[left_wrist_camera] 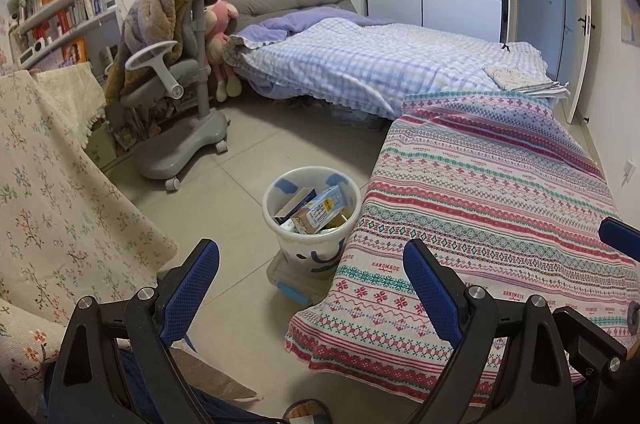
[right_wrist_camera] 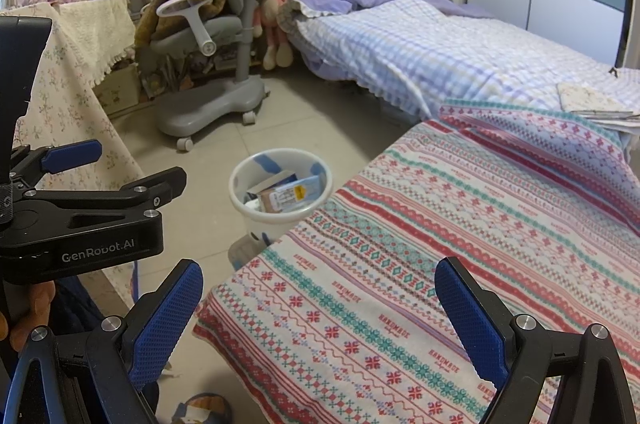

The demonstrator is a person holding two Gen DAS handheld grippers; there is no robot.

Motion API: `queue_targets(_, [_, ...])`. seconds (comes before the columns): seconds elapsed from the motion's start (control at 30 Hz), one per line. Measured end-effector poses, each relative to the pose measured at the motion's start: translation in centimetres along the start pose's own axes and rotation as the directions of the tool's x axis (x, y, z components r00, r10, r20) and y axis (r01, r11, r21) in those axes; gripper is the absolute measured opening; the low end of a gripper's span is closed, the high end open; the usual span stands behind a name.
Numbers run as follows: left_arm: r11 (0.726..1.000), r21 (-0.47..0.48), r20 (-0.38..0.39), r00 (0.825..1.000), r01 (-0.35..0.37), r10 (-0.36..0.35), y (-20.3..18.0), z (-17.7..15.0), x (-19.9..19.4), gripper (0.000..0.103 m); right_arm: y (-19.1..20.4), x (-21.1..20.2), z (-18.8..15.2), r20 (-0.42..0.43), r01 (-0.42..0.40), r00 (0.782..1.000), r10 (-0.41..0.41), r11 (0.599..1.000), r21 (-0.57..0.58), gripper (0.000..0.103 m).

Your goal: Collect trash

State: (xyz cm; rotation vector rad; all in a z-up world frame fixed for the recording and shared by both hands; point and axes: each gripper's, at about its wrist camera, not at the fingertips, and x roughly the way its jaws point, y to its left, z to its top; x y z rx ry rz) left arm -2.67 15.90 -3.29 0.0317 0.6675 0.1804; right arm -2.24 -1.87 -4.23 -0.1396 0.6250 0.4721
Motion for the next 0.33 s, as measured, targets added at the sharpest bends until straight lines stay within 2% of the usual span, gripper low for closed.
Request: queue_targets(0.33, [1.0,-0.001,-0.001,1.0,0.001,-0.001,-0.01,0.0,0.02,0.095,-0.06,-0.11,0.04,0.001,0.002,1.0,-0.002,1.0,-0.004,0.097])
